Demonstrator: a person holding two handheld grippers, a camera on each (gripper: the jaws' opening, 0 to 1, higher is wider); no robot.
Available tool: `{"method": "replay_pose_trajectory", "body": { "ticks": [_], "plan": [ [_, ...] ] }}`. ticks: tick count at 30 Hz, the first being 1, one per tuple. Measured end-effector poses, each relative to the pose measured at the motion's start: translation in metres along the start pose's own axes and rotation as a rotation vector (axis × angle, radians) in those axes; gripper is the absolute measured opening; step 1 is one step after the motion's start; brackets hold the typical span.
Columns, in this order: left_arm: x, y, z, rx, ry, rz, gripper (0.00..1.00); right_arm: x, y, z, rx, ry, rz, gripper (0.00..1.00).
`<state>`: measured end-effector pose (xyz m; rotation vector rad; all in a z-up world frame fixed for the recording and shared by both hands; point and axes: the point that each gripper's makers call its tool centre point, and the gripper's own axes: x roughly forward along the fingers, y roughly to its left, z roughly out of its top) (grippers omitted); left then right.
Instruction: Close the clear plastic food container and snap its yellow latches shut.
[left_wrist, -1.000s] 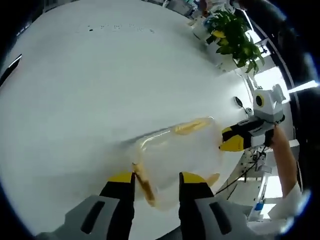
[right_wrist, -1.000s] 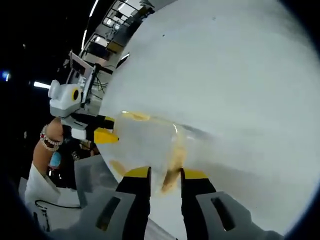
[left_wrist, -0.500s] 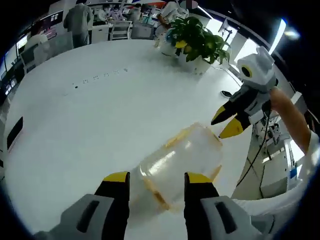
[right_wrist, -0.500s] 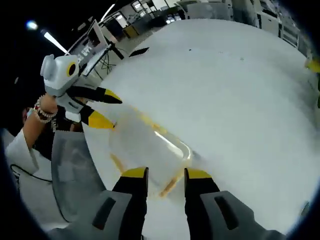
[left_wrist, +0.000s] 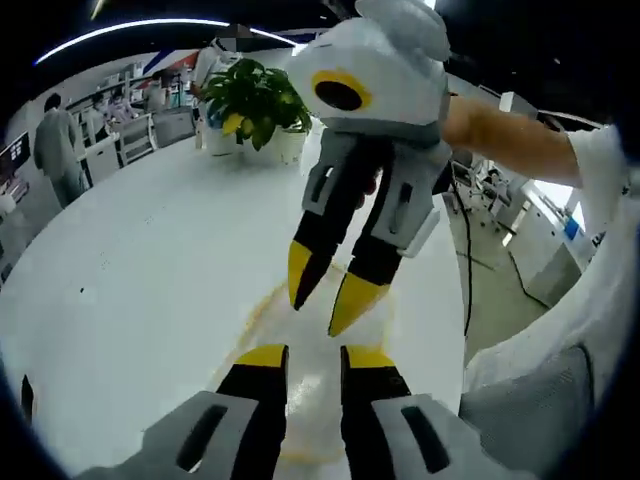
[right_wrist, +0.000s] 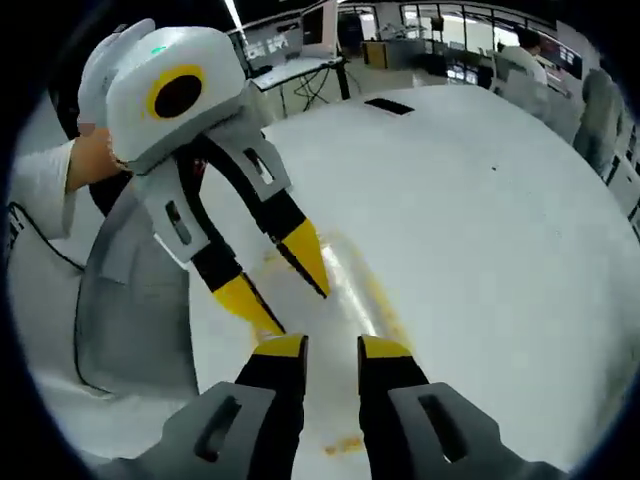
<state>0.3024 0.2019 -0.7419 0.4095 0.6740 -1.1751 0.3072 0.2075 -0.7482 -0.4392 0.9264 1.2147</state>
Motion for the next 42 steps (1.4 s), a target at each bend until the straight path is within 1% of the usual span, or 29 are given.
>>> {"method": "replay_pose_trajectory", "body": {
  "ticks": [1,2,4,6,7,10,12,13,14,16,17,19,22,24,27,30,33,36,37,40,42],
  "plan": [
    [0.003,0.000,-0.003,0.028,0.019,0.002,0.13,0.001,-0.001,0.002,-0.019,-0.005,-0.003,0.17],
    [0.005,-0.001,-0.007,0.030,0.036,0.000,0.13,0.001,-0.003,0.002,-0.033,-0.004,-0.006,0.18],
    [0.009,-0.001,-0.011,0.058,0.049,-0.007,0.14,0.003,-0.007,0.001,-0.066,0.013,-0.013,0.18],
    [0.009,-0.002,-0.011,0.041,0.049,-0.020,0.16,0.004,-0.012,0.002,-0.087,0.011,-0.026,0.19],
    [0.009,-0.003,-0.011,0.039,0.045,-0.022,0.18,0.004,-0.013,0.001,-0.095,0.010,-0.019,0.20],
    [0.009,-0.005,-0.010,0.062,0.038,-0.028,0.24,0.006,-0.017,0.004,-0.106,-0.009,-0.017,0.33],
    [0.008,-0.006,-0.012,0.069,0.044,-0.032,0.24,0.009,-0.021,0.004,-0.107,-0.004,-0.011,0.31],
    [0.008,-0.007,-0.015,0.081,0.052,-0.031,0.25,0.010,-0.022,0.004,-0.114,-0.001,-0.013,0.32],
    [0.008,-0.008,-0.016,0.090,0.057,-0.031,0.27,0.011,-0.023,0.004,-0.136,0.005,-0.006,0.34],
    [0.008,-0.012,-0.018,0.114,0.059,-0.042,0.30,0.012,-0.021,0.005,-0.142,0.012,0.027,0.37],
    [0.008,-0.015,-0.019,0.117,0.062,-0.051,0.35,0.013,-0.020,0.005,-0.139,0.016,0.042,0.36],
    [0.010,-0.017,-0.018,0.135,0.058,-0.050,0.39,0.015,-0.021,0.005,-0.148,0.041,0.060,0.35],
    [0.012,-0.019,-0.019,0.165,0.065,-0.048,0.39,0.018,-0.022,0.005,-0.145,0.070,0.083,0.36],
    [0.013,-0.020,-0.019,0.184,0.070,-0.045,0.39,0.019,-0.022,0.006,-0.136,0.080,0.097,0.38],
    [0.013,-0.020,-0.019,0.214,0.075,-0.039,0.39,0.021,-0.020,0.001,-0.135,0.117,0.131,0.40],
    [0.015,-0.022,-0.020,0.248,0.089,-0.037,0.40,0.023,-0.023,-0.003,-0.144,0.151,0.135,0.39],
    [0.017,-0.025,-0.022,0.295,0.093,-0.031,0.40,0.025,-0.026,-0.003,-0.140,0.160,0.143,0.39],
    [0.017,-0.028,-0.022,0.313,0.086,-0.037,0.40,0.025,-0.028,-0.002,-0.134,0.168,0.158,0.38],
    [0.017,-0.026,-0.024,0.347,0.094,-0.024,0.40,0.025,-0.028,-0.002,-0.137,0.172,0.159,0.37],
    [0.015,-0.028,-0.026,0.357,0.097,-0.025,0.39,0.021,-0.028,-0.003,-0.144,0.184,0.174,0.37],
    [0.014,-0.031,-0.026,0.369,0.089,-0.033,0.37,0.021,-0.029,-0.002,-0.144,0.185,0.171,0.36]
  ]
}}
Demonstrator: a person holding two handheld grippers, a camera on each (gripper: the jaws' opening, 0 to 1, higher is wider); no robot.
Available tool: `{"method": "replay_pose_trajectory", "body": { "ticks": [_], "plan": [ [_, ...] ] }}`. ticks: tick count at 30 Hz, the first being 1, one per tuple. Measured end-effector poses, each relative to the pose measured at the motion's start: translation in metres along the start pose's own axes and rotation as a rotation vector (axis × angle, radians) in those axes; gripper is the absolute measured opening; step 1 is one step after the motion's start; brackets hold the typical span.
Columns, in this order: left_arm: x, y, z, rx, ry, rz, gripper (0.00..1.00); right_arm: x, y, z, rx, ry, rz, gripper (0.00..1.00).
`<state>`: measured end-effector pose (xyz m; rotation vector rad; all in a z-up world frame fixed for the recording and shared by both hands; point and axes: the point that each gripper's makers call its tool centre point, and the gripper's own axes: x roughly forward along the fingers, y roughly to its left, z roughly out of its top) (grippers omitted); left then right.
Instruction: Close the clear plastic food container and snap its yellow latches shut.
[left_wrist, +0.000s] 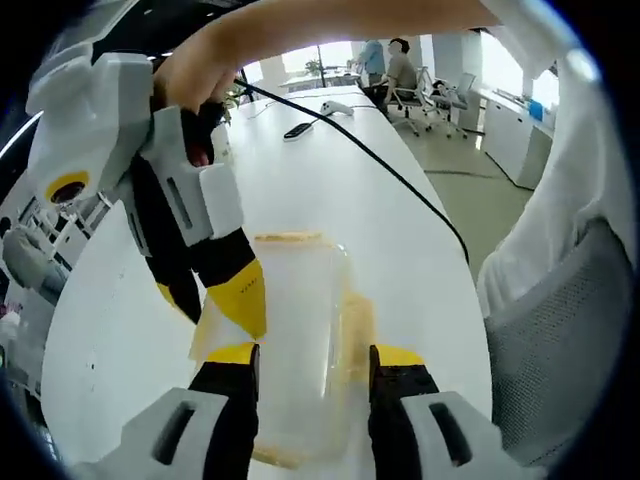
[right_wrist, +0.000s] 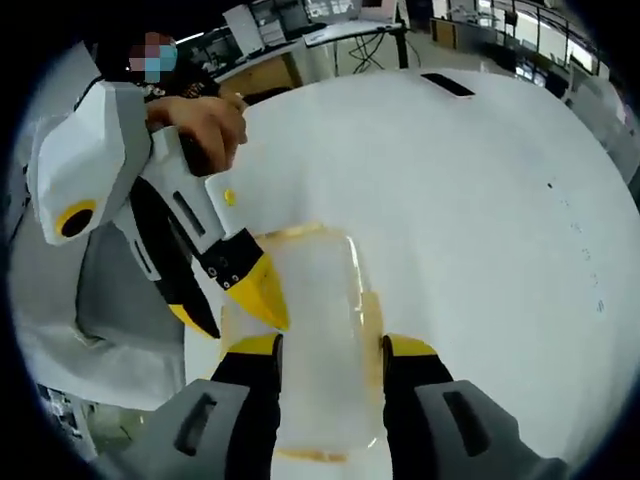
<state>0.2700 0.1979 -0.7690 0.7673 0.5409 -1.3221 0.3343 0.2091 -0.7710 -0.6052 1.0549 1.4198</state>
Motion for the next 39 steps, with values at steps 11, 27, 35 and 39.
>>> {"method": "replay_pose_trajectory", "body": {
  "ticks": [11,27,35,39],
  "plan": [
    [0.0040,-0.0056,-0.0001,0.157,0.009,0.047,0.31,0.0065,-0.0026,0.0033,0.020,0.021,0.013,0.31],
    [0.0047,-0.0055,0.0008,0.147,0.009,0.054,0.28,0.0092,0.0019,0.0021,0.019,0.053,0.016,0.30],
    [0.0051,-0.0039,0.0014,0.119,0.023,0.047,0.26,0.0088,-0.0002,0.0020,0.028,0.080,0.010,0.29],
    [0.0059,-0.0030,0.0013,0.114,0.034,0.045,0.25,0.0088,-0.0001,0.0017,0.029,0.092,0.006,0.29]
  ]
}}
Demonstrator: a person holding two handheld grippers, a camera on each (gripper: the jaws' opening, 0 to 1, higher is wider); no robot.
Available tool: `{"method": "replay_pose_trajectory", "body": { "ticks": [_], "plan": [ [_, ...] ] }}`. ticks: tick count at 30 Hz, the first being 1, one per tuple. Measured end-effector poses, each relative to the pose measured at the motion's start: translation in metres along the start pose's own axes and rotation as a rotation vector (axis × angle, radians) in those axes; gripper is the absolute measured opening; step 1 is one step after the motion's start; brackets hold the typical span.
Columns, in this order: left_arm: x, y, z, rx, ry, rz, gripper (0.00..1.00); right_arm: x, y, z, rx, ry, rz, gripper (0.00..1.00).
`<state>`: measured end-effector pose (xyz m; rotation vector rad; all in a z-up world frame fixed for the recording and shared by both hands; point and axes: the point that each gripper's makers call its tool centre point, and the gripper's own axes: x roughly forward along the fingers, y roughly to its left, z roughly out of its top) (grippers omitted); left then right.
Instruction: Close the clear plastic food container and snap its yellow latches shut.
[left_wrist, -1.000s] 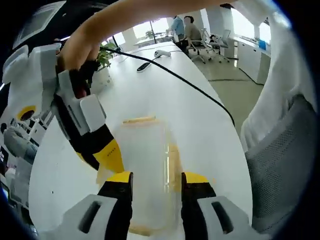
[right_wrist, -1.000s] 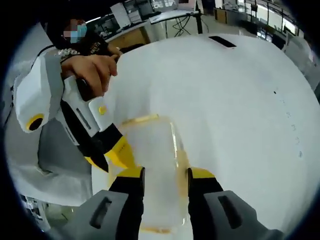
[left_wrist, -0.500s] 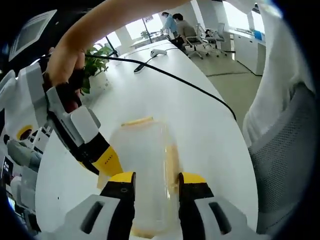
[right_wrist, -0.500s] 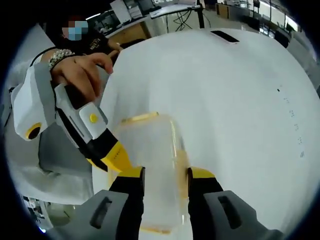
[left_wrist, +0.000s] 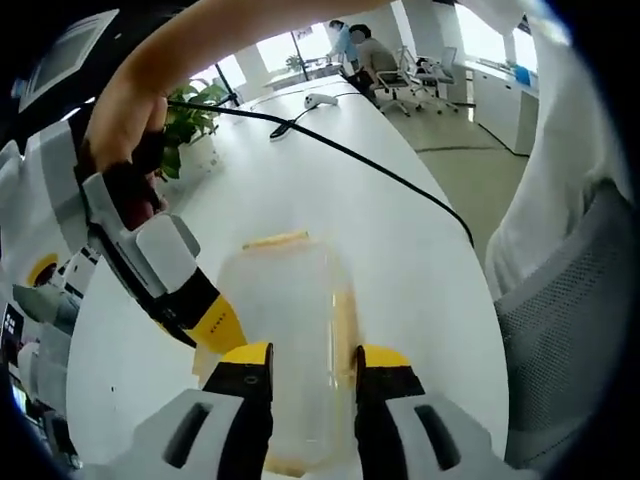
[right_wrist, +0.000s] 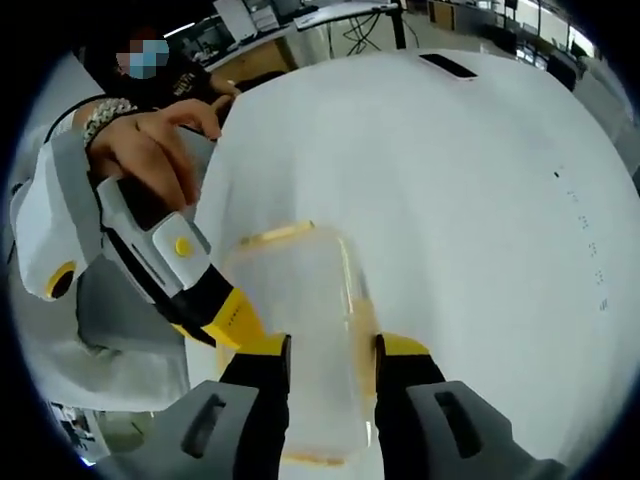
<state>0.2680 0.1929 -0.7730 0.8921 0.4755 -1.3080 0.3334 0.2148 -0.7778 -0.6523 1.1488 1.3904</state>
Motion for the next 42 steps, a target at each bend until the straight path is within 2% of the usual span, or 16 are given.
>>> {"method": "replay_pose_trajectory", "body": {
  "ticks": [25,36,37,38,42],
  "plan": [
    [0.0042,-0.0004,0.0010,0.029,0.017,0.010,0.22,0.0017,0.0011,-0.0024,0.024,0.032,0.009,0.29],
    [0.0048,-0.0008,0.0018,0.039,0.046,0.023,0.19,0.0020,0.0021,-0.0036,0.038,0.023,0.022,0.29],
    [0.0095,-0.0029,0.0025,0.070,0.058,0.041,0.19,0.0034,0.0031,-0.0039,0.030,0.026,0.036,0.28],
    [0.0080,-0.0011,0.0023,0.048,0.060,0.059,0.19,0.0001,0.0041,-0.0010,0.041,0.020,0.034,0.28],
    [0.0042,0.0000,0.0009,0.056,0.035,0.057,0.19,-0.0046,0.0086,-0.0009,0.034,-0.002,0.039,0.28]
  ]
}}
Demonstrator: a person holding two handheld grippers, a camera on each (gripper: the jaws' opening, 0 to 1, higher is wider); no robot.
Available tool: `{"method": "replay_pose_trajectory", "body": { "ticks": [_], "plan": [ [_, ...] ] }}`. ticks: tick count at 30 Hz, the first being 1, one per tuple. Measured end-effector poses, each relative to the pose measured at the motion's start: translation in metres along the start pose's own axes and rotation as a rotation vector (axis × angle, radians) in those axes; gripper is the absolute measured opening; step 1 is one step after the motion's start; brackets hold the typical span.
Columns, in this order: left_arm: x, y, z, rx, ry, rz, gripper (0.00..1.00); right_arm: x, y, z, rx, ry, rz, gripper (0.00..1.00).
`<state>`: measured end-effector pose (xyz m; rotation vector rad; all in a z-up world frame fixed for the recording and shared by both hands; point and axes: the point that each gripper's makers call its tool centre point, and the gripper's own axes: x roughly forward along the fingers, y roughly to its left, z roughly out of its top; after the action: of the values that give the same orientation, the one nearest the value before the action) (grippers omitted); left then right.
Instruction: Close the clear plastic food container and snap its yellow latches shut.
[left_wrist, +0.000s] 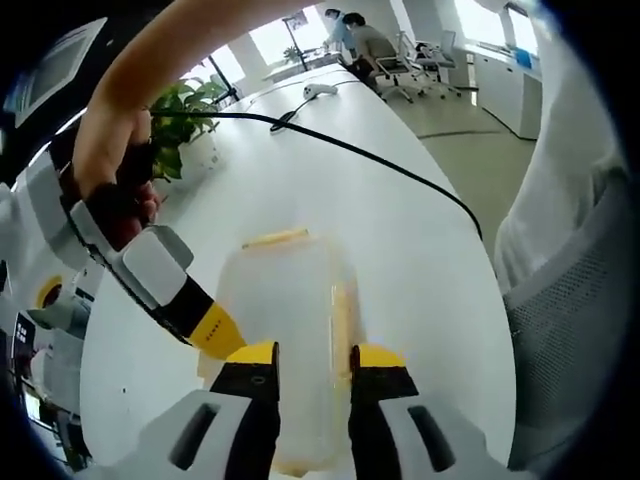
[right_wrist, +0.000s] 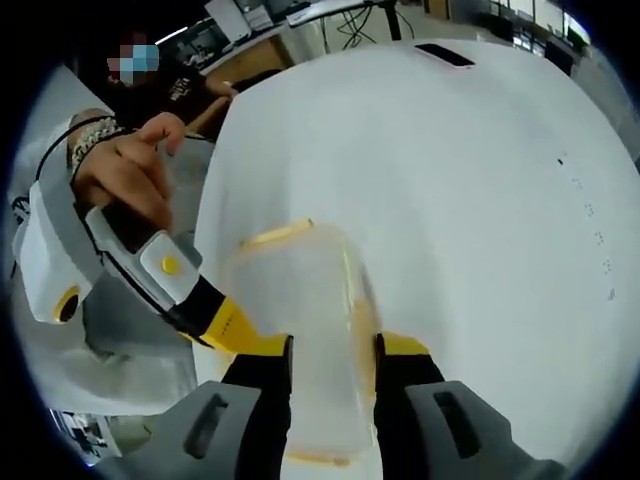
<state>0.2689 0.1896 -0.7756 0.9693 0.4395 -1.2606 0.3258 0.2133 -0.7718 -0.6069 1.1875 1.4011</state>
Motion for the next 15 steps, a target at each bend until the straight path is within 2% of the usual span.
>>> {"method": "replay_pose_trajectory", "body": {
  "ticks": [2,15],
  "plan": [
    [0.0006,0.0000,0.0015,0.005,0.018,-0.001,0.20,-0.0006,0.0009,0.0009,-0.004,0.005,-0.001,0.28],
    [0.0000,-0.0004,0.0016,0.013,0.026,-0.001,0.21,-0.0021,-0.0080,-0.0037,-0.014,0.026,0.001,0.28]
  ]
}}
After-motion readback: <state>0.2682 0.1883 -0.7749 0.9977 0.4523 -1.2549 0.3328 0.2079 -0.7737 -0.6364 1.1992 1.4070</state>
